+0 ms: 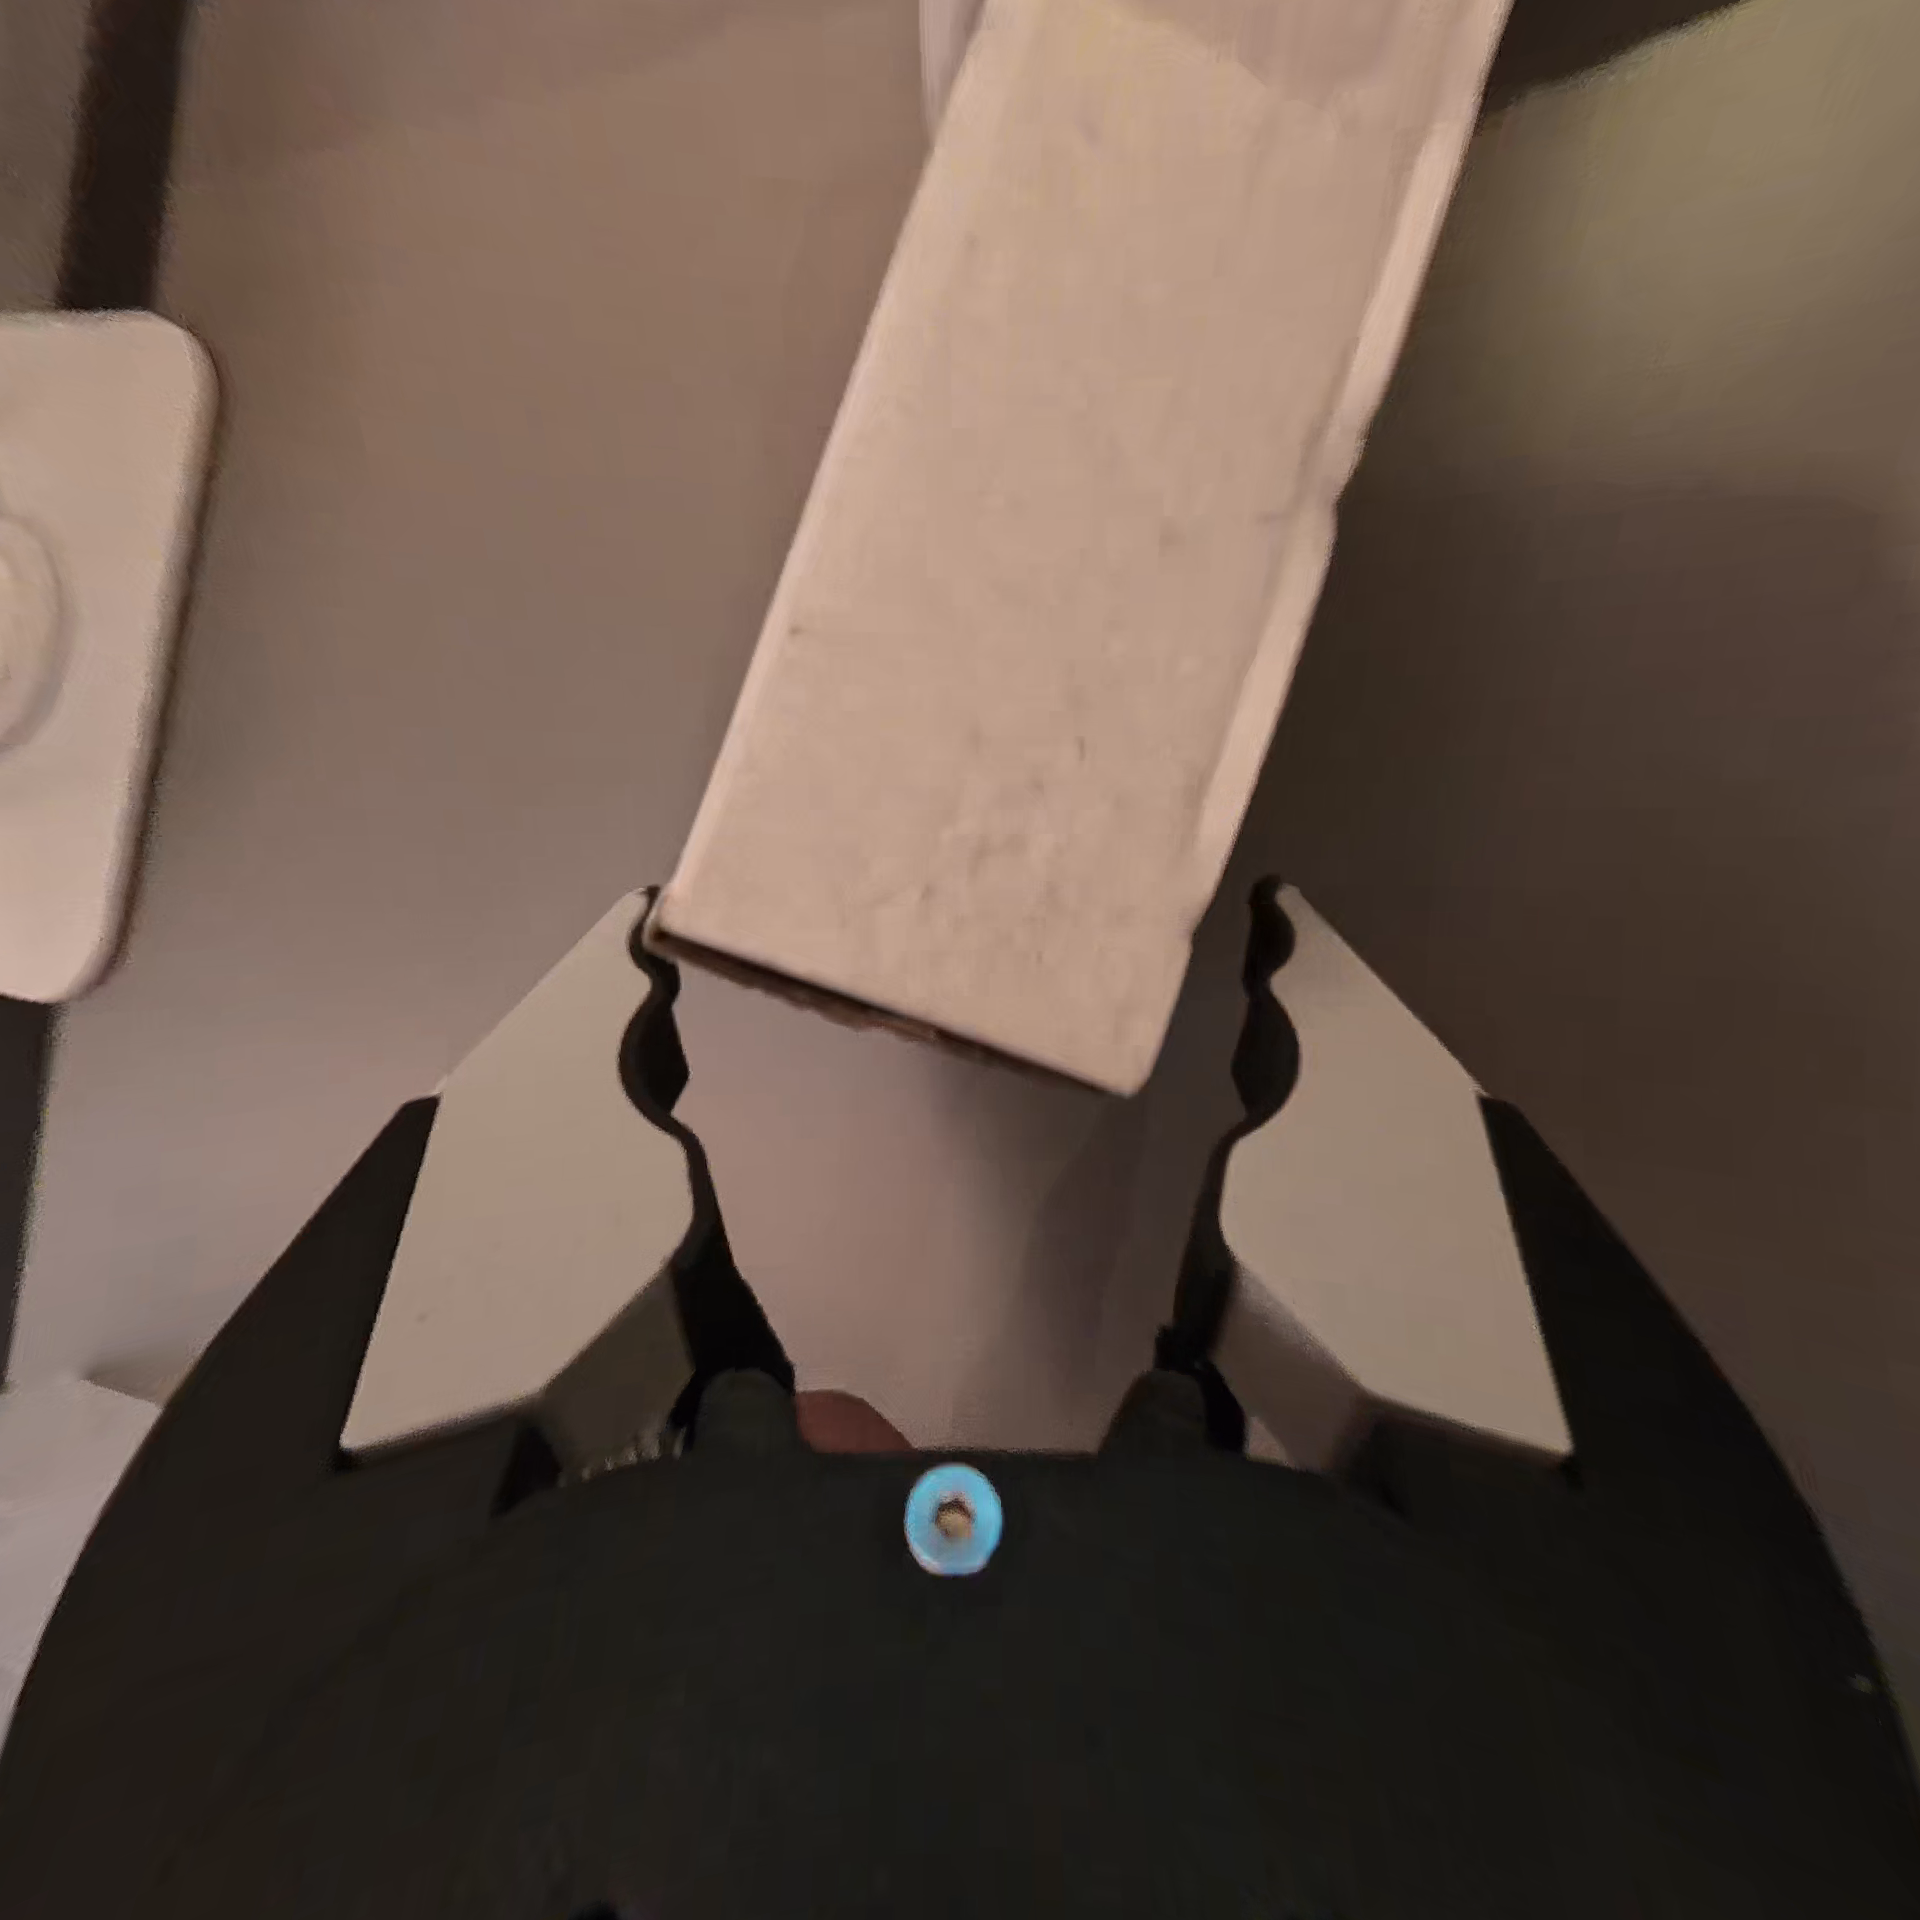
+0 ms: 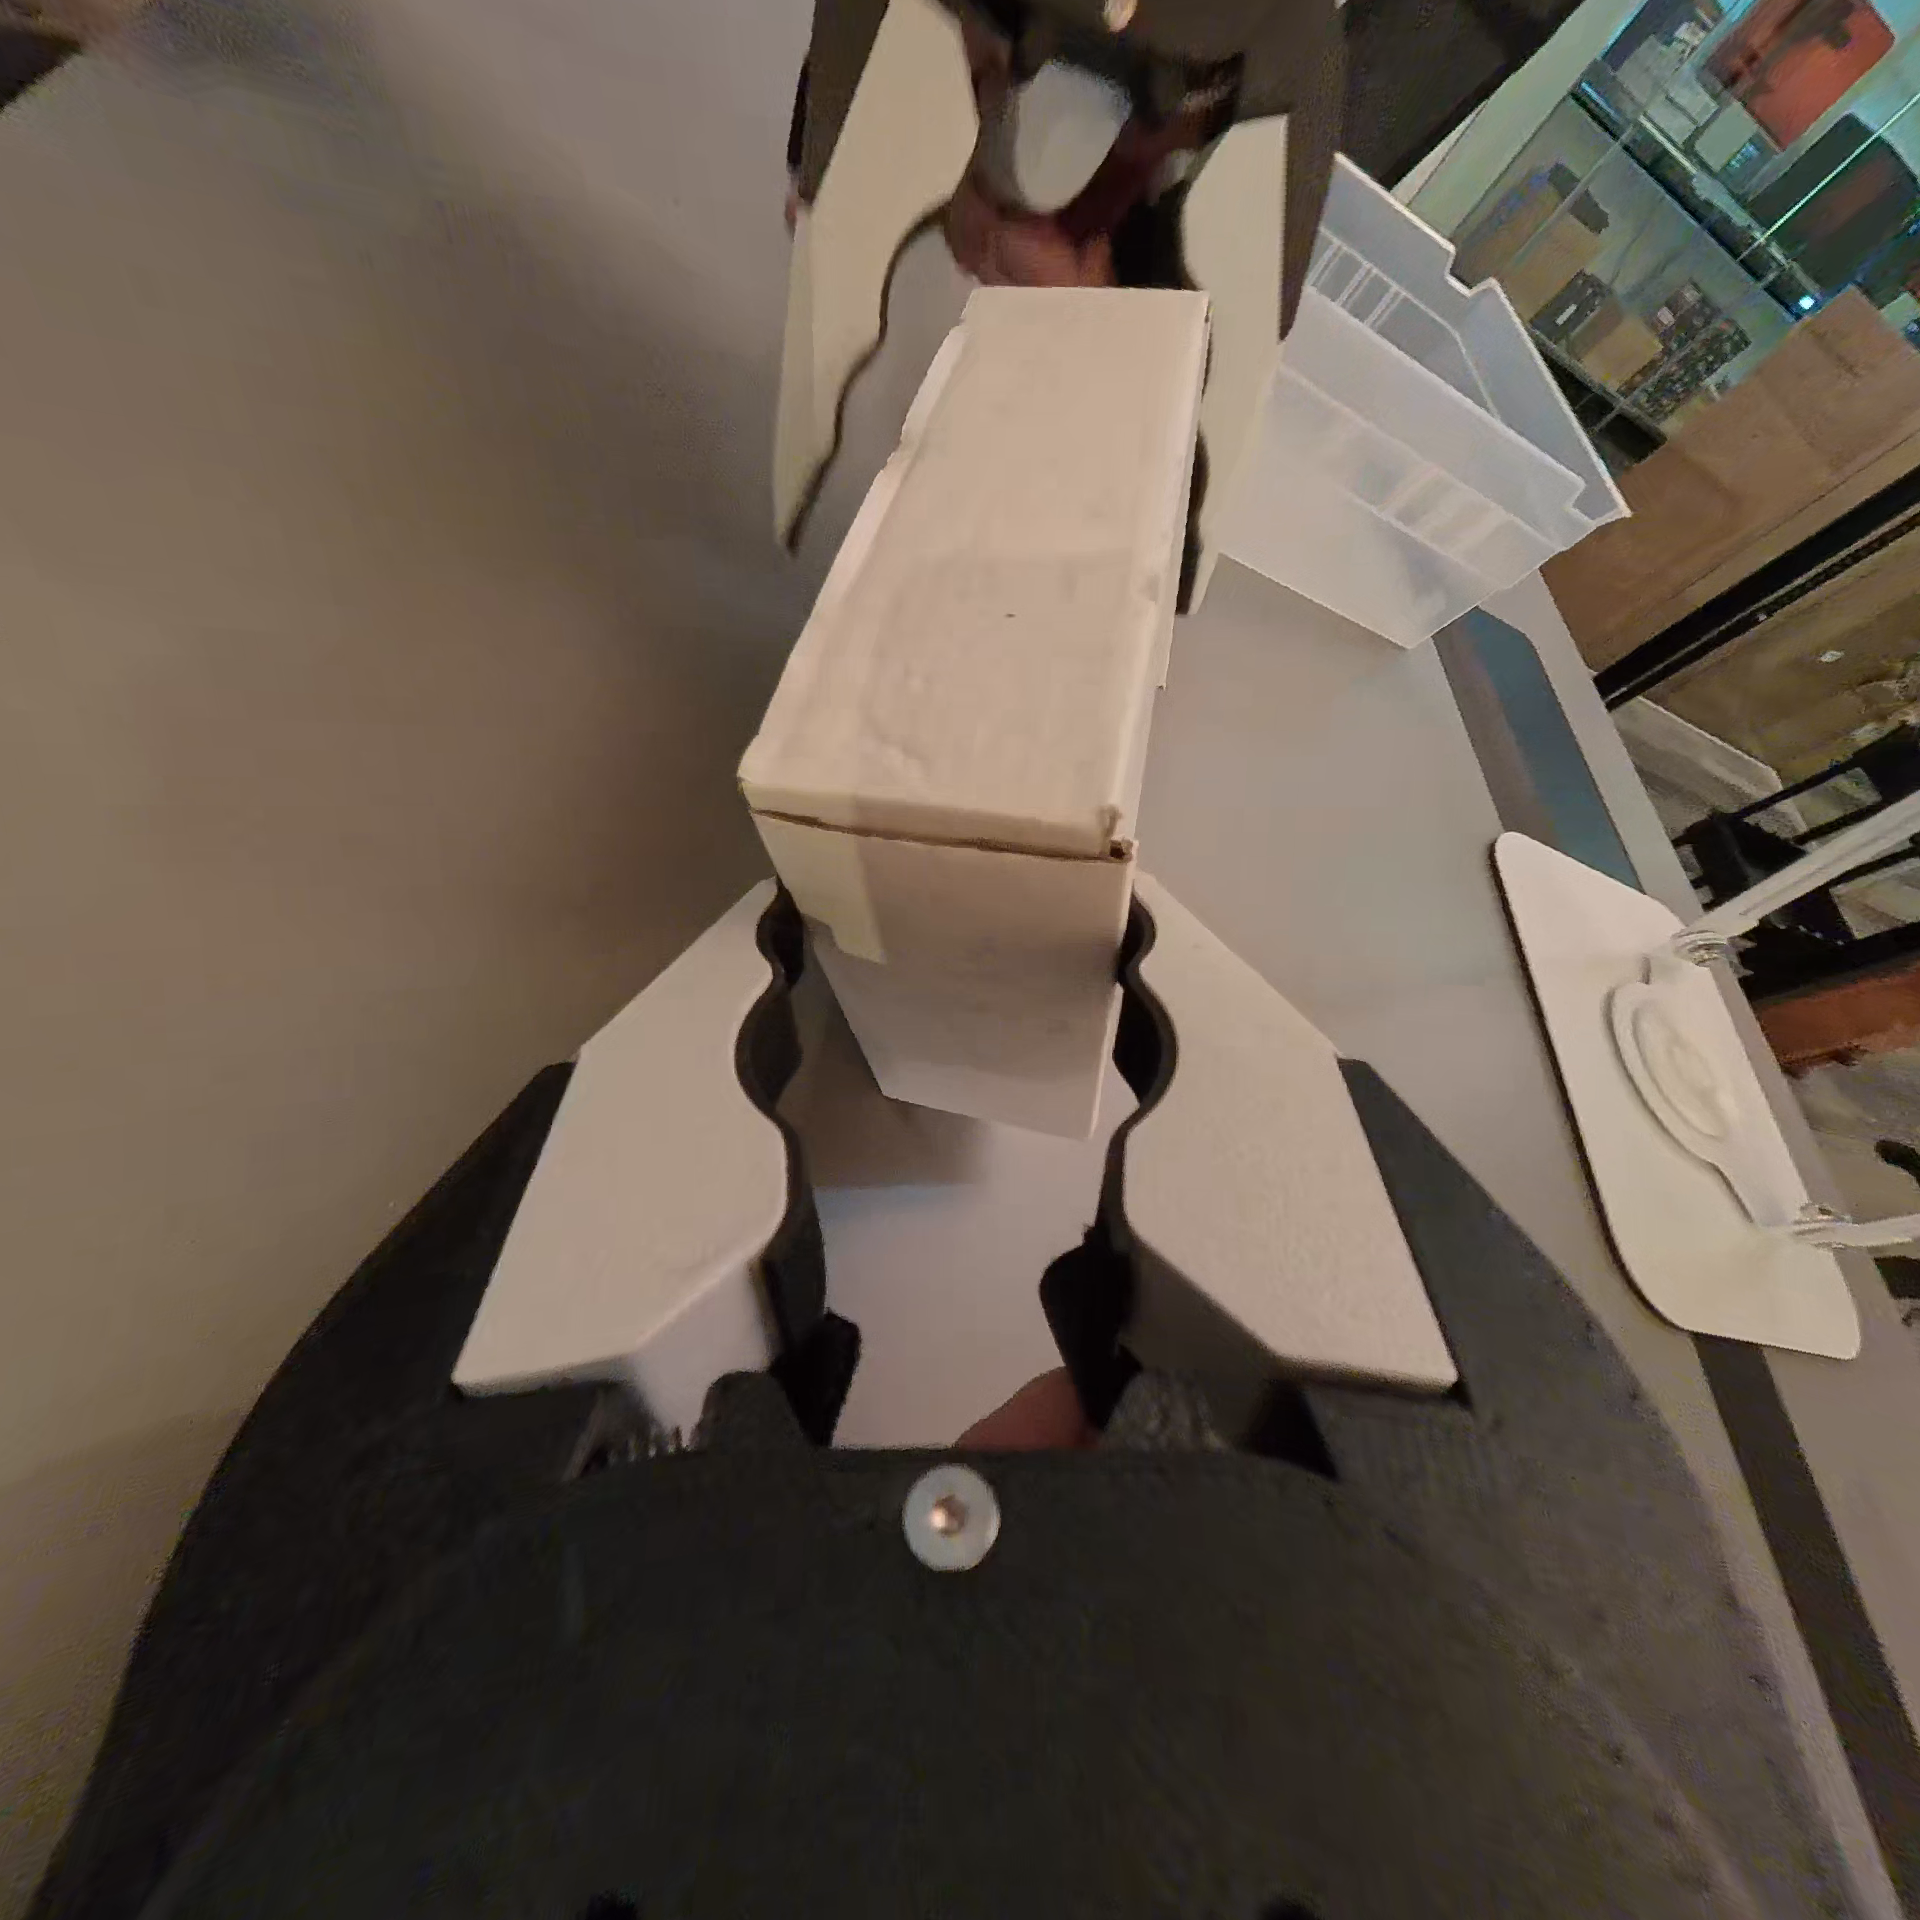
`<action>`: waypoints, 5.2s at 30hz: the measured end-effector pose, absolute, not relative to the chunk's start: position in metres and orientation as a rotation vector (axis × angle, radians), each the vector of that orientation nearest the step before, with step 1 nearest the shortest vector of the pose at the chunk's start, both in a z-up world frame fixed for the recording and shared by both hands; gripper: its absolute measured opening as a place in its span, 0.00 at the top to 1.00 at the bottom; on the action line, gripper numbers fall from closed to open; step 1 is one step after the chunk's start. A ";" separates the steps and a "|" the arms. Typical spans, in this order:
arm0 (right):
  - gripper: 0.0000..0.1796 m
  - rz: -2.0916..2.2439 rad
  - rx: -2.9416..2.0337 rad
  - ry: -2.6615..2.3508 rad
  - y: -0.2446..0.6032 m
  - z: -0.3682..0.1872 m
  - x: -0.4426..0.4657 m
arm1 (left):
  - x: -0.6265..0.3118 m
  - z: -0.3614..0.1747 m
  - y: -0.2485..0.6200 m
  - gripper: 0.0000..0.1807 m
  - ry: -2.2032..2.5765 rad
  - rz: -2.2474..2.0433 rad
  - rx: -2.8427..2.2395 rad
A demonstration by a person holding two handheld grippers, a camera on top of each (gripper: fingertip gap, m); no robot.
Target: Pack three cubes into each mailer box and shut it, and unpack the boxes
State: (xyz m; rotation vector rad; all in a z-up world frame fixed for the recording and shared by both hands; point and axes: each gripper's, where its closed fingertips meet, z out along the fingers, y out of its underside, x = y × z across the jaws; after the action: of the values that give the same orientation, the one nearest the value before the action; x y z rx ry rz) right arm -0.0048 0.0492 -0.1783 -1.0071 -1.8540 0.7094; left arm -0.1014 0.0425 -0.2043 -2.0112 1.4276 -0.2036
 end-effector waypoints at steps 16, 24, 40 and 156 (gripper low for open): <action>0.61 0.165 -1.035 -1.742 0.052 -0.134 0.002 | -0.089 -0.205 0.067 0.60 1.188 -0.234 -1.878; 0.91 0.096 -1.016 -1.718 0.029 -0.140 -0.016 | -0.088 -0.206 0.066 0.61 1.192 -0.238 -1.889; 1.00 0.239 -1.039 -1.621 0.024 -0.133 -0.023 | -0.090 -0.206 0.065 0.63 1.232 -0.185 -1.841; 1.00 0.691 -1.532 -1.744 0.031 -0.093 -0.010 | -0.051 -0.203 0.024 0.77 1.350 0.037 -1.548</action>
State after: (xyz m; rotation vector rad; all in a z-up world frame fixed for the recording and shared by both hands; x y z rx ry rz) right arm -0.0102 0.0310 -0.0933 -1.5323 -1.7445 0.6906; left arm -0.0508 0.0236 -0.2031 -1.5484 1.3496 0.0368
